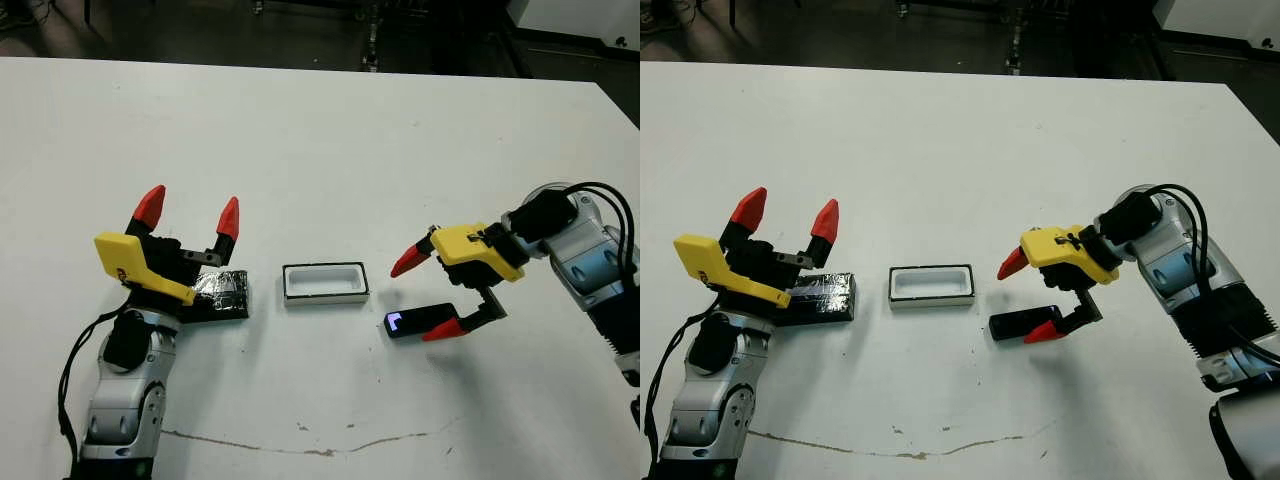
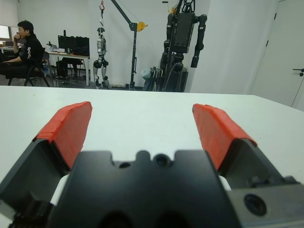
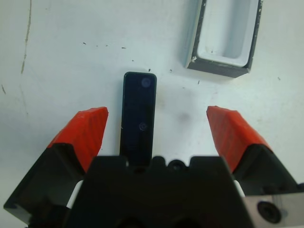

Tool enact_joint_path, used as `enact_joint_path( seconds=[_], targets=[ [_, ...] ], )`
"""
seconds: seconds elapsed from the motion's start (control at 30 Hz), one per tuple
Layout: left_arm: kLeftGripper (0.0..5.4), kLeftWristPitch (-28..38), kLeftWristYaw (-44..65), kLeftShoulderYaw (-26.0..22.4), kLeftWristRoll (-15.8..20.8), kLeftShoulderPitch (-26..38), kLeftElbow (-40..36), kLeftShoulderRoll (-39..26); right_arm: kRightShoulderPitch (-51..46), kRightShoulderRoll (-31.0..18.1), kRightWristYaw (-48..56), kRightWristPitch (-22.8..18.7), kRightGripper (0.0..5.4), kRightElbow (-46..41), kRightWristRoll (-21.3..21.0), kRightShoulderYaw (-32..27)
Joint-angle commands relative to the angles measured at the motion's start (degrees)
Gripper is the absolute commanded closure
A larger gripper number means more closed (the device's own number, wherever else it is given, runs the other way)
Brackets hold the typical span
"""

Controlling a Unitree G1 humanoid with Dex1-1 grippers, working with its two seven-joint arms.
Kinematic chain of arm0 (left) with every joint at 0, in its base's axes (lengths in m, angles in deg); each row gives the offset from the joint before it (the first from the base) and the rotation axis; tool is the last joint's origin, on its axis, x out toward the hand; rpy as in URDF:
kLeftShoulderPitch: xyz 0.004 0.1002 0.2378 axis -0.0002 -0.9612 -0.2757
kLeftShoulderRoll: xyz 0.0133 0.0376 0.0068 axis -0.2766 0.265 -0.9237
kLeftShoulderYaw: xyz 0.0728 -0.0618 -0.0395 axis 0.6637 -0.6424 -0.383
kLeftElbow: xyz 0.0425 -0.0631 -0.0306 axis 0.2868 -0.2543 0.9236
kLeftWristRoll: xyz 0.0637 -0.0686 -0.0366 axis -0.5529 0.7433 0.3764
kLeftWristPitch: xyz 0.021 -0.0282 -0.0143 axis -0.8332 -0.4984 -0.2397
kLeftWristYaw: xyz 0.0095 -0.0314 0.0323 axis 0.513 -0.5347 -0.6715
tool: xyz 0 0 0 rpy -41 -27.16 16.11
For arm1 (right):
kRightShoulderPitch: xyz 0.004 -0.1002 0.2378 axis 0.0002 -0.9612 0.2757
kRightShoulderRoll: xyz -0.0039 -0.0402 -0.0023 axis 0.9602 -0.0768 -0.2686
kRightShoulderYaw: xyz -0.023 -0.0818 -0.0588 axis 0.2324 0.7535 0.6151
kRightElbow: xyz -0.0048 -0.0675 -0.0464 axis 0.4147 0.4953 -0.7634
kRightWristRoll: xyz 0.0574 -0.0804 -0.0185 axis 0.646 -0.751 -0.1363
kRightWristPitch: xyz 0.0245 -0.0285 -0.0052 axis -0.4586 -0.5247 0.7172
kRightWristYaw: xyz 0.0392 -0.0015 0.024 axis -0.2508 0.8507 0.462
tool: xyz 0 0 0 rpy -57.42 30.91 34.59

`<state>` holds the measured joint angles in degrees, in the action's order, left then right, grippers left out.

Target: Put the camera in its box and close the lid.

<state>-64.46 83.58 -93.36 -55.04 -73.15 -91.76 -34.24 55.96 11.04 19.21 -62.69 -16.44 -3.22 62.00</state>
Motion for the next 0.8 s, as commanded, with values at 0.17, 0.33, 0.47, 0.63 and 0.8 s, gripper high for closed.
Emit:
enact_joint_path(
  seconds=[0.17,0.33,0.47,0.63,0.8],
  targets=[
    [0.00,-0.1,-0.2,-0.2,-0.3,-0.4,0.1,-0.1,-4.0,-1.4,-4.2,1.7,0.97,-3.9,-1.6,-1.4],
    [0.00,-0.3,-0.4,-0.1,-0.3,-0.5,-0.2,-0.1,-6.6,-2.1,-5.7,2.8,1.77,-6.3,-2.2,-1.9],
    [0.00,-0.5,-0.6,-0.1,-0.4,-0.5,-0.3,-0.1,-8.2,-2.7,-6.9,2.3,2.46,-8.0,-3.0,-2.0],
    [0.00,0.1,-0.7,-0.4,-0.3,-0.3,-0.1,0.0,-8.6,-2.9,-7.1,1.5,3.27,-8.0,-3.9,-1.6],
    [0.00,0.0,-0.5,-1.0,0.5,-0.1,-0.1,-0.1,-8.1,-3.3,-6.1,1.7,3.73,-6.7,-4.8,-1.0]
  ],
)
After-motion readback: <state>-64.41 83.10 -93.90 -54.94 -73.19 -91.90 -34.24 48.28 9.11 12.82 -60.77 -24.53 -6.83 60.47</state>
